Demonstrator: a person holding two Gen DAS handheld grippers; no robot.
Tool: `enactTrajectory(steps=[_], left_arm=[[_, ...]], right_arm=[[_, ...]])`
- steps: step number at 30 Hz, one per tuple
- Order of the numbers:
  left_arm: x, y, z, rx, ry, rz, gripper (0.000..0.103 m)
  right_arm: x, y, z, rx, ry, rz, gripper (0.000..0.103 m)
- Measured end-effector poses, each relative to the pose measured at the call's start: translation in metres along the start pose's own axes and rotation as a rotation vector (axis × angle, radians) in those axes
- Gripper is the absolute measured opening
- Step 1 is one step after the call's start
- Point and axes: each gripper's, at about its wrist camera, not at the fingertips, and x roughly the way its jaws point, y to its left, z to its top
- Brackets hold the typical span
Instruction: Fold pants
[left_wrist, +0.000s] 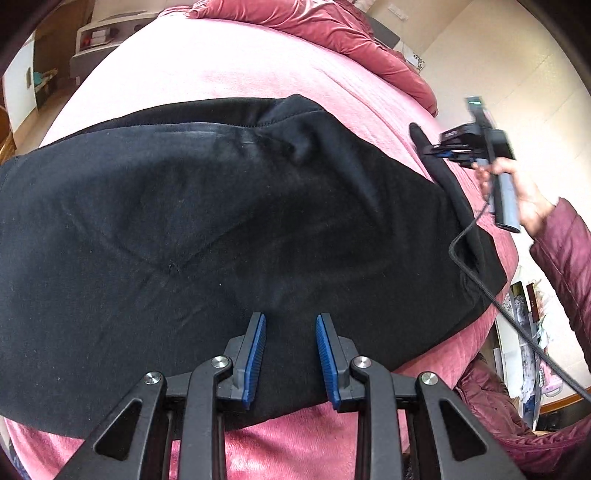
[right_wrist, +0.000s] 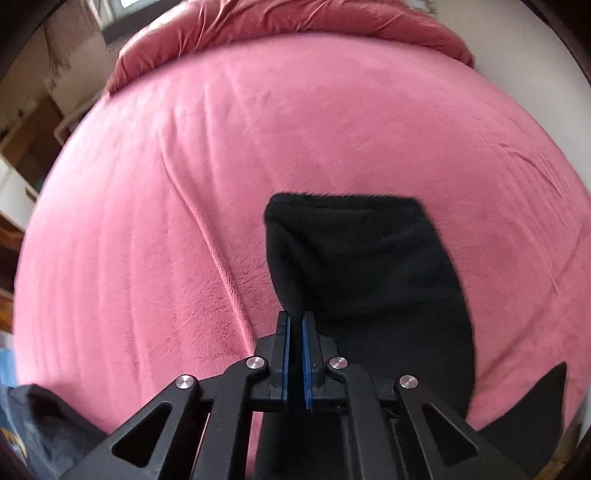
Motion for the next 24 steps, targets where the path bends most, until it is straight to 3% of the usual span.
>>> enactTrajectory(steps=[8, 13, 19, 24], left_arm=[[-0.003, -0.013, -0.002, 0.037, -0.012, 0.019, 0.029], [-0.007, -0.025, -0.004, 0.069, -0.017, 0.028, 0.029], [-0.007, -0.044, -0.006, 0.117, -0.009, 0.043, 0.029], [-0.003, -0.072, -0.002, 0.210, 0.010, 0.056, 0.029]], right_arm=[[-0.132, -0.086, -0.052, 0.246, -0.264, 0.273, 0.006], [-0.188, -0.168, -0.125, 0.451, -0.385, 0.320, 0.006], [-0.174, -0.253, -0.204, 0.708, -0.347, 0.265, 0.006], [-0.124, -0.292, -0.261, 0.866, -0.256, 0.241, 0.005]])
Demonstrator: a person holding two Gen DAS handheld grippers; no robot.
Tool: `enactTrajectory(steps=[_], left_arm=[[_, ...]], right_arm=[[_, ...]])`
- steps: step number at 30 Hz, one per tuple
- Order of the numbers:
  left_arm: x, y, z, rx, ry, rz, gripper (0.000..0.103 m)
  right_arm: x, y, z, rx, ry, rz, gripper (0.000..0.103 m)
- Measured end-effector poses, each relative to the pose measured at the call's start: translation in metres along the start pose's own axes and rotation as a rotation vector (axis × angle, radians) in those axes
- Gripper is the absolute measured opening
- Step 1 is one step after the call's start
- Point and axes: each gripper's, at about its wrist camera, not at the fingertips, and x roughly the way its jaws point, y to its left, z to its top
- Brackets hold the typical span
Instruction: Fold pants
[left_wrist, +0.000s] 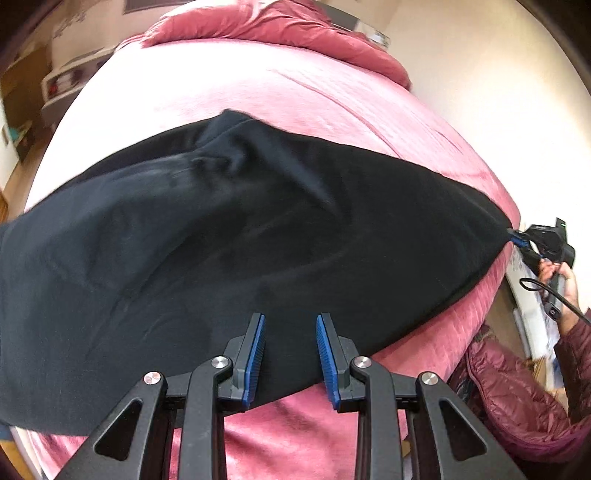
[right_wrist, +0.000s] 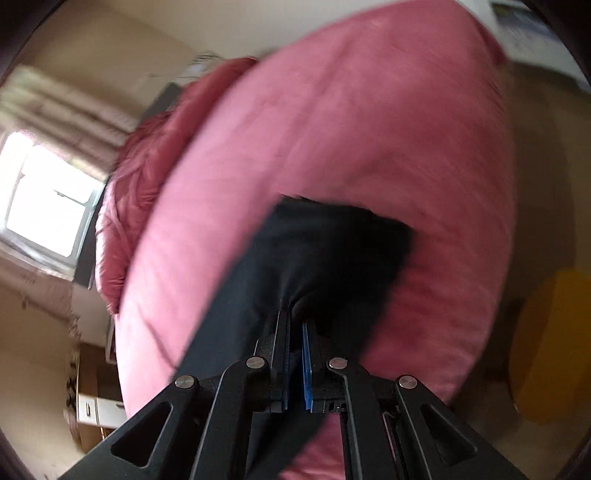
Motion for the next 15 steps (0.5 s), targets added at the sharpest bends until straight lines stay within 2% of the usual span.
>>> enactTrajectory(steps=[4, 6, 12, 14, 15], left_arm=[[0.008, -0.019, 0.006, 0.061, 0.016, 0.002, 0.029], [0.013, -0.026, 0.008, 0.077, 0.026, 0.003, 0.029], [0.021, -0.045, 0.013, 0.118, 0.033, -0.017, 0.029], [0.023, -0.050, 0.013, 0.136, 0.032, -0.030, 0.030], [0.024, -0.052, 0.013, 0.143, 0.032, -0.032, 0.030]], right_arm=[[0.020, -0.025, -0.004, 0.053, 0.030, 0.011, 0.008], [0.020, -0.025, -0.004, 0.066, 0.028, 0.037, 0.011], [0.016, -0.021, 0.020, 0.058, -0.009, 0.020, 0.020], [0.012, -0.024, 0.028, 0.054, -0.028, -0.011, 0.019], [0.010, -0.024, 0.032, 0.049, -0.037, -0.026, 0.015]])
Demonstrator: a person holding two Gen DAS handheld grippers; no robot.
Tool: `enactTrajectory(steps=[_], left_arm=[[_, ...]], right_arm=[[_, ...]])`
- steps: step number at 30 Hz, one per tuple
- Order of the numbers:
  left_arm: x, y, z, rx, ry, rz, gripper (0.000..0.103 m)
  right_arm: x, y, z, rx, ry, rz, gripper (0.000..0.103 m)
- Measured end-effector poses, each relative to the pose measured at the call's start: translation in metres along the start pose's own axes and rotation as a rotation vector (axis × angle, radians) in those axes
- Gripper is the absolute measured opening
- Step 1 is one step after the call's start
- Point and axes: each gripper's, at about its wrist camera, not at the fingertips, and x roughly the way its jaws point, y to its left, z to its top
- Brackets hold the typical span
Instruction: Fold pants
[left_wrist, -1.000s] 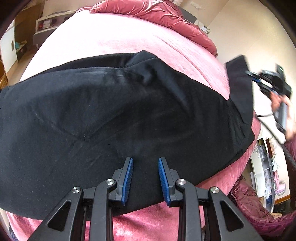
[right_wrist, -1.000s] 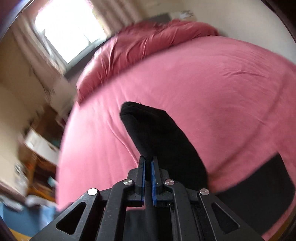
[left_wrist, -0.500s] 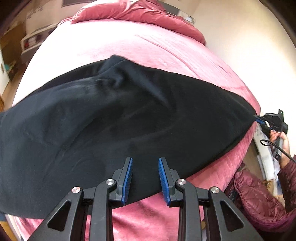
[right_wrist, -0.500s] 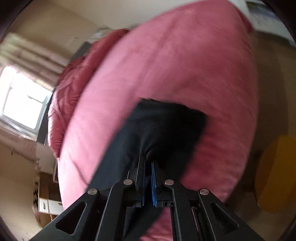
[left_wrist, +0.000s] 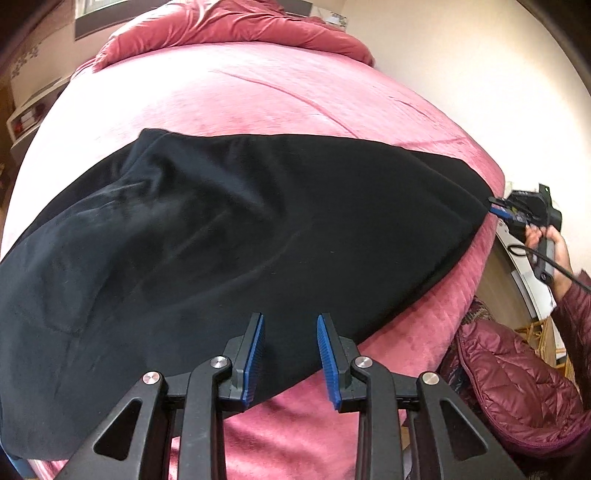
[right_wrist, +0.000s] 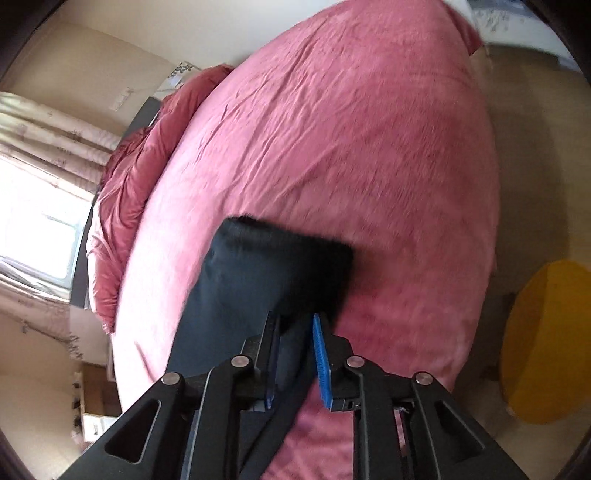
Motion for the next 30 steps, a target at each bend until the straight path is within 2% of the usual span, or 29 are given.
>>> enactTrajectory(steps=[1, 4, 5, 9, 10, 12, 13, 14, 17, 22, 24, 26, 28, 30], left_arm=[[-0.001, -0.003, -0.001, 0.010, -0.001, -0.001, 0.030], [0.009, -0.012, -0.004, 0.019, 0.002, -0.009, 0.030], [0.009, -0.010, -0.006, 0.016, 0.003, -0.009, 0.031], [0.006, -0.003, -0.009, 0.007, -0.004, -0.008, 0.034], [0.006, -0.003, -0.010, 0.009, -0.006, -0.011, 0.034], [0.002, -0.002, -0.012, 0.027, -0.012, -0.015, 0.035], [0.002, -0.003, -0.013, 0.037, -0.012, -0.014, 0.036], [0.001, -0.004, -0.014, 0.047, -0.010, -0.015, 0.037], [0.000, -0.008, -0.019, 0.072, -0.005, -0.050, 0.043], [0.004, -0.020, -0.024, 0.135, 0.002, -0.053, 0.045], [0.010, -0.023, -0.025, 0.146, 0.009, -0.045, 0.045], [0.015, -0.023, -0.025, 0.142, 0.009, -0.039, 0.045], [0.018, -0.023, -0.024, 0.139, 0.003, -0.041, 0.041], [0.020, -0.021, -0.023, 0.134, -0.005, -0.044, 0.024]], right_arm=[[-0.002, -0.001, 0.002, -0.001, -0.006, -0.007, 0.005], [-0.009, 0.005, 0.008, -0.032, -0.030, -0.045, 0.001], [-0.006, 0.006, 0.009, -0.039, -0.020, -0.052, 0.002], [-0.012, 0.008, -0.010, -0.068, 0.054, 0.026, 0.006], [-0.013, 0.014, -0.021, -0.092, 0.092, 0.055, 0.010], [-0.013, 0.023, -0.039, -0.116, 0.149, 0.104, 0.024], [-0.011, 0.028, -0.049, -0.128, 0.186, 0.127, 0.037], [-0.009, 0.035, -0.061, -0.141, 0.222, 0.147, 0.042], [0.004, 0.051, -0.091, -0.175, 0.307, 0.191, 0.042], [0.030, 0.068, -0.126, -0.212, 0.406, 0.181, 0.042], [0.040, 0.074, -0.134, -0.225, 0.413, 0.167, 0.036], [0.047, 0.081, -0.140, -0.256, 0.404, 0.129, 0.019], [0.044, 0.081, -0.145, -0.272, 0.389, 0.112, 0.013], [0.041, 0.084, -0.142, -0.285, 0.382, 0.109, 0.010]])
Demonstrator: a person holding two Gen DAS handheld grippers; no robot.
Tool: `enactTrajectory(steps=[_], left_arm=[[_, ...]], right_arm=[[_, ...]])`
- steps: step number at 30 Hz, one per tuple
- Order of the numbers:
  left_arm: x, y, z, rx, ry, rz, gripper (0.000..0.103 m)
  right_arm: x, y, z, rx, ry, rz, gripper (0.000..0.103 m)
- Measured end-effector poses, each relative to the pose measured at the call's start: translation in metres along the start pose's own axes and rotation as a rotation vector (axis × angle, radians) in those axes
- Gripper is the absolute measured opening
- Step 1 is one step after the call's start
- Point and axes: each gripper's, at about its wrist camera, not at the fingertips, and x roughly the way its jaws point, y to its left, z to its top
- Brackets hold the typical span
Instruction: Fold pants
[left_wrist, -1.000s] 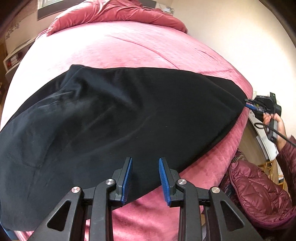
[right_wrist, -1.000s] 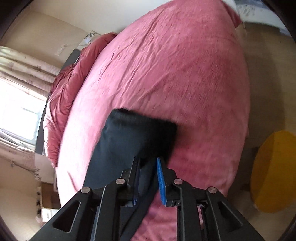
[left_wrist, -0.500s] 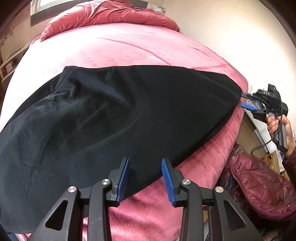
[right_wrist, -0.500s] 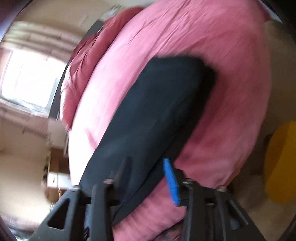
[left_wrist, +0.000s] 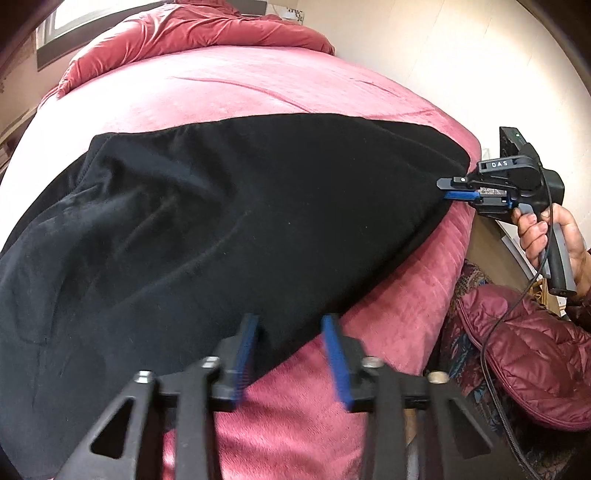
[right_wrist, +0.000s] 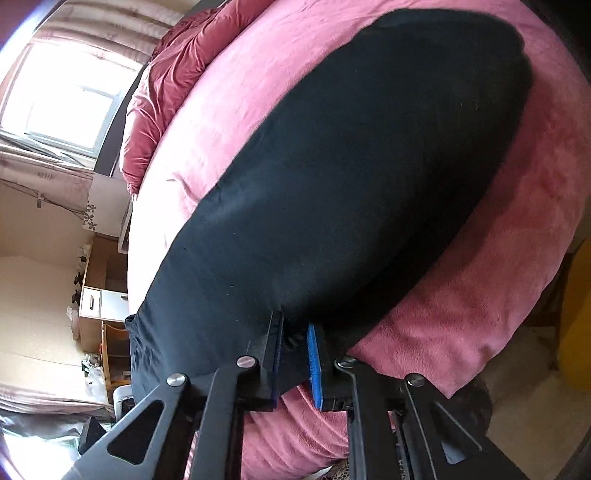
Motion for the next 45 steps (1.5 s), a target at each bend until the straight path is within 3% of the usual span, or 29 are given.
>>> enactTrajectory(steps=[3, 6, 9, 14, 18, 21, 23, 27, 29, 34, 37, 40, 42, 45], left_arm=[[0.002, 0.008, 0.002, -0.020, 0.002, 0.004, 0.005], [-0.006, 0.013, 0.002, -0.042, -0.019, -0.030, 0.001], [-0.015, 0.019, -0.003, -0.056, -0.023, -0.063, 0.001], [-0.010, 0.035, -0.014, -0.135, 0.012, -0.084, 0.001], [-0.026, 0.051, -0.017, -0.240, -0.027, -0.127, 0.009], [-0.045, 0.069, -0.023, -0.315, -0.069, -0.117, 0.013], [-0.057, 0.082, -0.029, -0.360, -0.088, -0.091, 0.015], [-0.077, 0.108, -0.046, -0.427, -0.120, -0.013, 0.024], [-0.083, 0.119, -0.052, -0.456, -0.125, 0.030, 0.025], [-0.095, 0.146, -0.068, -0.559, -0.128, 0.095, 0.025], [-0.089, 0.149, -0.079, -0.597, -0.085, 0.161, 0.025], [-0.086, 0.154, -0.090, -0.636, -0.060, 0.162, 0.024], [-0.093, 0.156, -0.097, -0.674, -0.089, 0.135, 0.024], [-0.105, 0.167, -0.115, -0.808, -0.136, 0.072, 0.025]], right_arm=[[-0.006, 0.007, -0.001, -0.049, -0.010, -0.039, 0.007], [-0.019, 0.022, -0.002, -0.111, -0.031, -0.053, 0.006], [-0.032, 0.025, -0.005, -0.139, -0.041, -0.061, 0.006], [-0.013, 0.003, -0.013, -0.092, 0.011, -0.113, 0.006], [-0.006, 0.002, -0.010, -0.091, 0.024, -0.108, 0.009], [-0.015, 0.003, -0.006, -0.092, 0.039, -0.096, 0.019], [-0.024, 0.012, -0.005, -0.153, 0.028, -0.137, 0.020], [-0.032, 0.048, -0.013, -0.293, 0.045, -0.117, 0.021], [-0.022, 0.073, -0.022, -0.379, 0.085, -0.071, 0.028], [0.032, 0.152, -0.058, -0.607, 0.221, 0.018, 0.029], [0.071, 0.192, -0.087, -0.707, 0.320, 0.062, 0.029], [0.111, 0.221, -0.122, -0.823, 0.411, 0.041, 0.029], [0.125, 0.237, -0.133, -0.871, 0.426, 0.042, 0.029], [0.137, 0.262, -0.136, -0.869, 0.430, 0.086, 0.029]])
